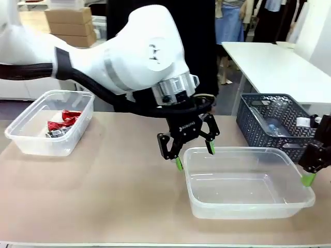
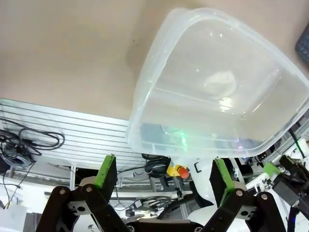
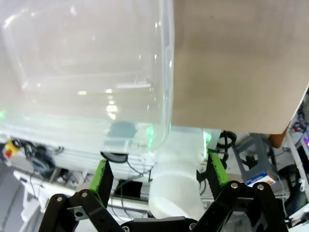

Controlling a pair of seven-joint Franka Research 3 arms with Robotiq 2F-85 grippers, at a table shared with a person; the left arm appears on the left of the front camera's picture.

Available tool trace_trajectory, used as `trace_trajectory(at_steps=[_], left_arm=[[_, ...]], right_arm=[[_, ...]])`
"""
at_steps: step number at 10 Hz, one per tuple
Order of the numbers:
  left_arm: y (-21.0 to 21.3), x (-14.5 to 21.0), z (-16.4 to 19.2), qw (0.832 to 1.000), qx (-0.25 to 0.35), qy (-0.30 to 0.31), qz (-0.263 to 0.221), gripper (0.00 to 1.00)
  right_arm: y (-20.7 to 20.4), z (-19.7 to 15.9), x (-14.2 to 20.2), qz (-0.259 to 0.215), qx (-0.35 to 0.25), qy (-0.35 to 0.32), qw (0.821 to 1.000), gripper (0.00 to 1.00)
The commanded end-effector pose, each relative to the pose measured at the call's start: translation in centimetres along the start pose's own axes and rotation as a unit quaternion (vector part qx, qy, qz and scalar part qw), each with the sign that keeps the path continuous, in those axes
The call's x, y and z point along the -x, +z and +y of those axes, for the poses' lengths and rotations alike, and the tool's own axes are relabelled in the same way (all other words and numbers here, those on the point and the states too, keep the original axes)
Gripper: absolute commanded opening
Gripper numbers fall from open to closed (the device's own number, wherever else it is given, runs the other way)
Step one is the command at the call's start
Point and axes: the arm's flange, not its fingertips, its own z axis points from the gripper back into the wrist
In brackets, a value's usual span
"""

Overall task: Sort the waste into each basket.
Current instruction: Pick up the Organizing box on the right side of the table and lift it.

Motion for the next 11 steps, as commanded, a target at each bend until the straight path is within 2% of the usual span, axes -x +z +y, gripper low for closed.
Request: trace_trajectory(at_steps=[1, 2, 3, 4, 5, 6, 7, 11], left_arm=[[-1.7, 0.0, -0.1, 0.999, -0.03, 0.001, -0.043, 1.0], [-3.3, -0.1, -0.3, 0.994, -0.059, -0.042, -0.086, 1.0], [-4.2, -0.2, -0.2, 0.989, -0.073, -0.068, -0.113, 1.0], [-5.1, -0.4, -0.4, 0.983, -0.081, -0.07, -0.148, 1.0], [-5.8, -0.6, -0.7, 0.982, -0.076, -0.082, -0.151, 1.0], [-6.8, -0.8, -0.8, 0.979, -0.06, -0.105, -0.162, 1.0], [-7.7, -1.0, -0.9, 0.977, -0.063, -0.09, -0.183, 1.0], [-8.8, -1.8, -0.4, 0.976, -0.085, -0.089, -0.177, 1.0]], right_arm=[[-1.7, 1.5, -0.9, -0.053, 0.012, -0.072, 0.996, 1.0], [-2.4, 2.0, -1.5, -0.086, -0.033, -0.067, 0.993, 1.0], [-2.7, 2.4, -1.8, -0.1, -0.051, -0.073, 0.991, 1.0], [-3.1, 2.7, -1.9, -0.129, -0.019, -0.089, 0.987, 1.0], [-3.8, 2.9, -2.1, -0.137, 0.007, -0.087, 0.987, 1.0], [-5.0, 2.7, -2.8, -0.119, 0.05, -0.082, 0.988, 1.0], [-5.8, 2.2, -3.1, -0.103, 0.066, -0.055, 0.991, 1.0], [-7.5, 1.3, -3.4, -0.065, 0.128, -0.009, 0.99, 1.0]])
